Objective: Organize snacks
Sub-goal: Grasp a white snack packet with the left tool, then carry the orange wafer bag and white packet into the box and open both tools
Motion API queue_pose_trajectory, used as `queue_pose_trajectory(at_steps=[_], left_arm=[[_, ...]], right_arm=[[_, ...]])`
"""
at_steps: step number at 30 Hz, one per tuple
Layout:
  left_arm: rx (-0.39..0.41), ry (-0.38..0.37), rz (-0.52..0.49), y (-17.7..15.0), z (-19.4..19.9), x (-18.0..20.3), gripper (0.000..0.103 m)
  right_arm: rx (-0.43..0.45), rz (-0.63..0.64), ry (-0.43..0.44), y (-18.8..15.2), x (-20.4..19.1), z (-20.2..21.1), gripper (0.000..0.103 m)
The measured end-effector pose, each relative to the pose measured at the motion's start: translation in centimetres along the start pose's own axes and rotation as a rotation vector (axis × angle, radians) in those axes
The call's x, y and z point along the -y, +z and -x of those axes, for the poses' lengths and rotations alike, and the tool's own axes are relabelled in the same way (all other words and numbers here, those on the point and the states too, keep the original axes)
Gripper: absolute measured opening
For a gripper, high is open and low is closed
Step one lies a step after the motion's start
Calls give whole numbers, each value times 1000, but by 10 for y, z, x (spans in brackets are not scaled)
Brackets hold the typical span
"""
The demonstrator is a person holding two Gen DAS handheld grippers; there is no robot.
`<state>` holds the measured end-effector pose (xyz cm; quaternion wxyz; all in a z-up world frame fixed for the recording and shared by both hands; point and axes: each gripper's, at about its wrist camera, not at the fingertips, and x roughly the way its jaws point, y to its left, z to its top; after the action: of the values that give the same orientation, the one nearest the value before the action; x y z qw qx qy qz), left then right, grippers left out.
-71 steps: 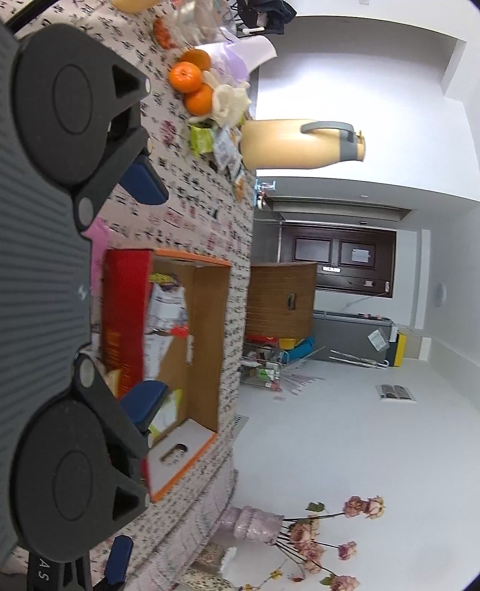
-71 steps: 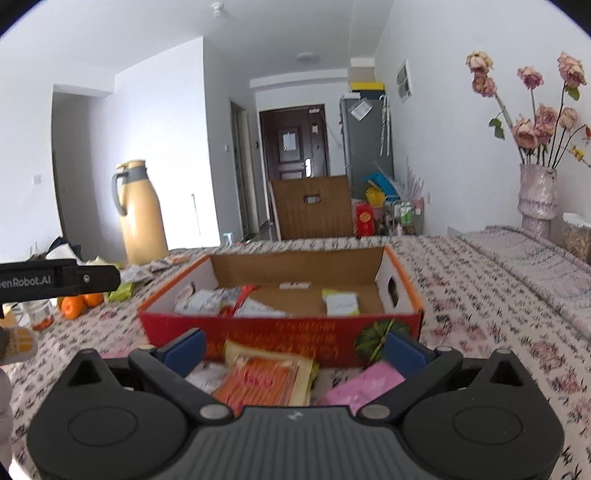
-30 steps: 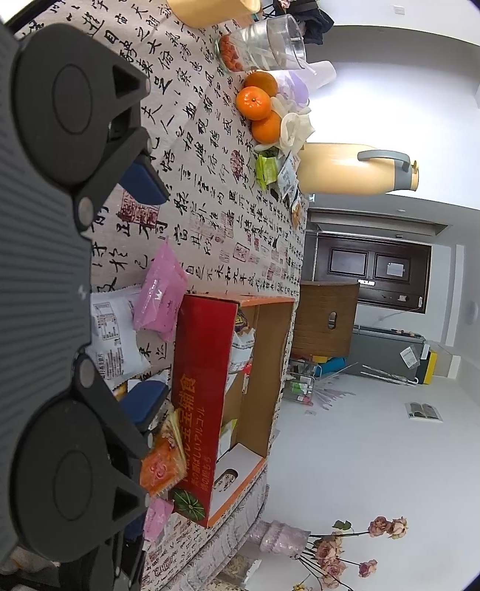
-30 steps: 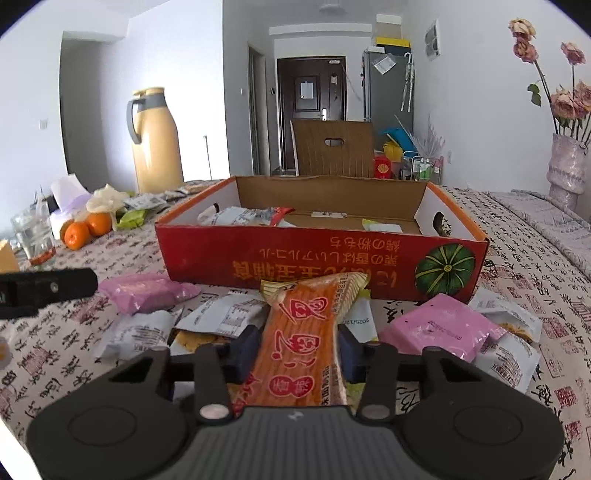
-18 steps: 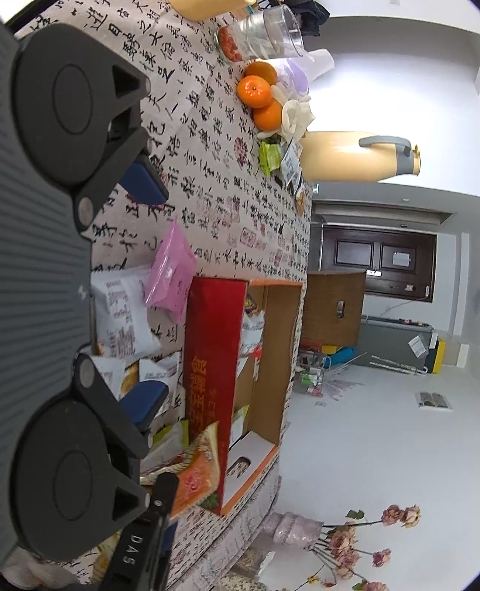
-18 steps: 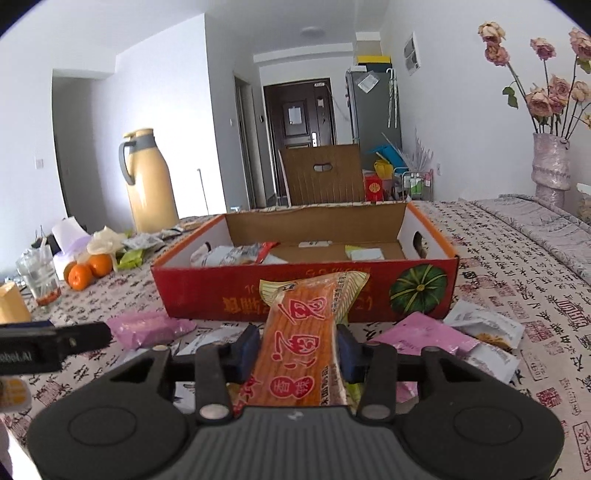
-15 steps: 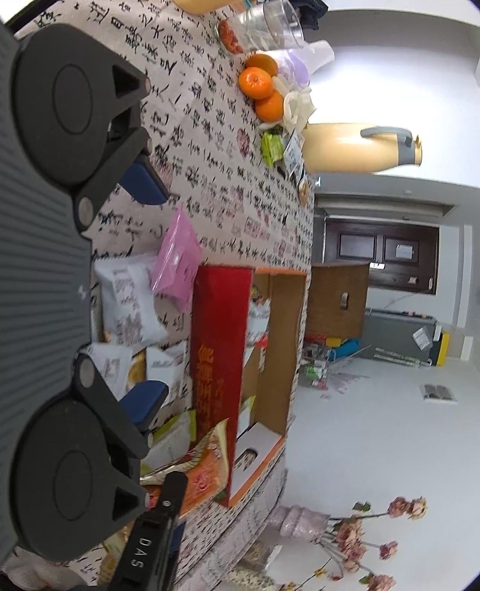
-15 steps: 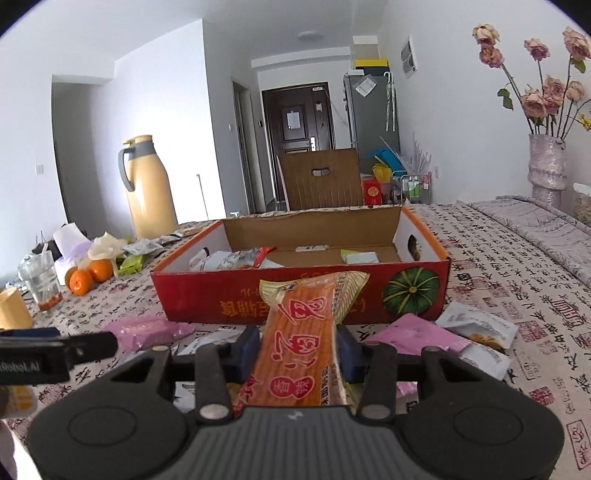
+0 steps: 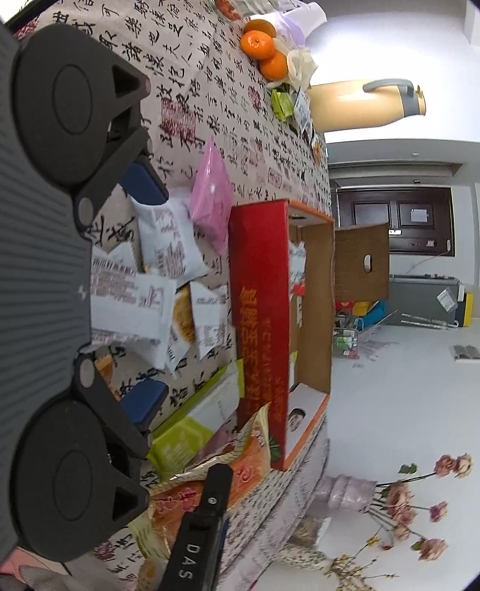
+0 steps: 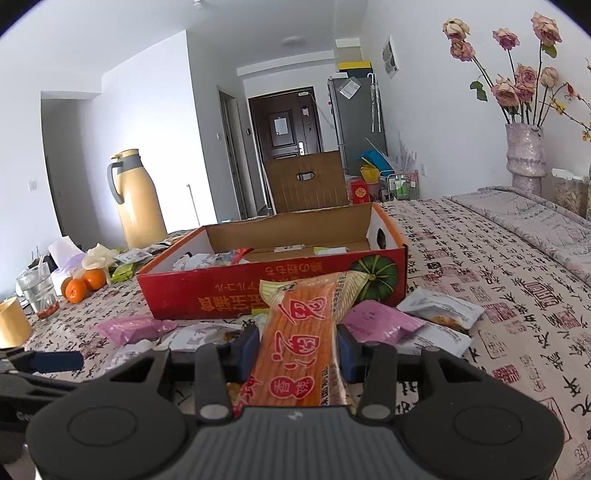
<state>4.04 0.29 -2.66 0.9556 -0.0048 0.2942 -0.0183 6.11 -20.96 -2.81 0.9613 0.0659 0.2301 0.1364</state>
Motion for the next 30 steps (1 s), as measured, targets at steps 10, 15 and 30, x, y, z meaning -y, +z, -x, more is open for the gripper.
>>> queue_pose_trajectory(at_steps=[10,15,30], left_arm=[[-43,9,-9,-5,-11,7,75],[-44,-5,-5,-5,-11,5,47],[14,-19,5,2,4,5,45]], right_arm=[[-1,-21,-7,-7,11,8,43],[2,-25,-3,-8,12,10,43],[13,-19,-3,-7,12,13,43]])
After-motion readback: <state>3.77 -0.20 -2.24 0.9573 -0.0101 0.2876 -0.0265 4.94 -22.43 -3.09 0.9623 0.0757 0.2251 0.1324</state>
